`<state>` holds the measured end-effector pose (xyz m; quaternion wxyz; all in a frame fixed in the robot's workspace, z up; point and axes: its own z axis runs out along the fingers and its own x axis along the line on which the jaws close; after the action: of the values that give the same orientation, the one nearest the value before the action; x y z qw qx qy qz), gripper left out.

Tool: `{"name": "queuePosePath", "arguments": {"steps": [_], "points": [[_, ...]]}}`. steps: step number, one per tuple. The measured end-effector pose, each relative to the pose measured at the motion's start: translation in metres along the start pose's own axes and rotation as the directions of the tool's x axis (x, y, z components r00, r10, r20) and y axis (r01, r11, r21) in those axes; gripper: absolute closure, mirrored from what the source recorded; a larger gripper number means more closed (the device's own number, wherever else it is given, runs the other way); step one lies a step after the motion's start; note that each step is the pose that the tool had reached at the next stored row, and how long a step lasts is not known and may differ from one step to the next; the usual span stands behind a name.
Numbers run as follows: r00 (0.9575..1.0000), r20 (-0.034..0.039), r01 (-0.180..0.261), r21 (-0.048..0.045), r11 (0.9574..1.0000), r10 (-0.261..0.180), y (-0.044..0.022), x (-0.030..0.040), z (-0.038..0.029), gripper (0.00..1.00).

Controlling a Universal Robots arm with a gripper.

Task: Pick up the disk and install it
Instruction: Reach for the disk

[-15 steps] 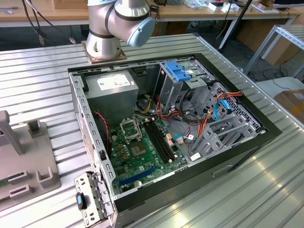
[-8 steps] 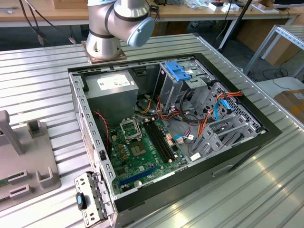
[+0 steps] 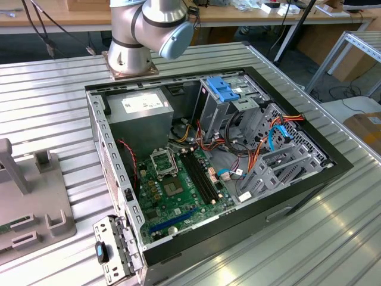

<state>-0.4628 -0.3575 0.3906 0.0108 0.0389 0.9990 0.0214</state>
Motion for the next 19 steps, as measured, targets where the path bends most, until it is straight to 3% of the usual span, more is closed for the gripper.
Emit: {"name": "queuePosePath", "arguments": {"steps": [3, 4, 10, 19], "points": [[0.9995, -0.0315, -0.001, 0.0025, 1.0000, 0.001, -0.0001, 0.0000, 0.0006, 0.89], [0.9994, -0.0344, -0.001, 0.0027, 1.0000, 0.002, 0.0000, 0.0001, 0.0007, 0.89], [0.9994, -0.0357, -0.001, 0.0030, 1.0000, 0.001, -0.0003, 0.0001, 0.0043, 0.89], [0.9994, -0.0357, -0.001, 0.0030, 1.0000, 0.001, 0.0018, 0.0002, 0.0047, 0.89]]}}
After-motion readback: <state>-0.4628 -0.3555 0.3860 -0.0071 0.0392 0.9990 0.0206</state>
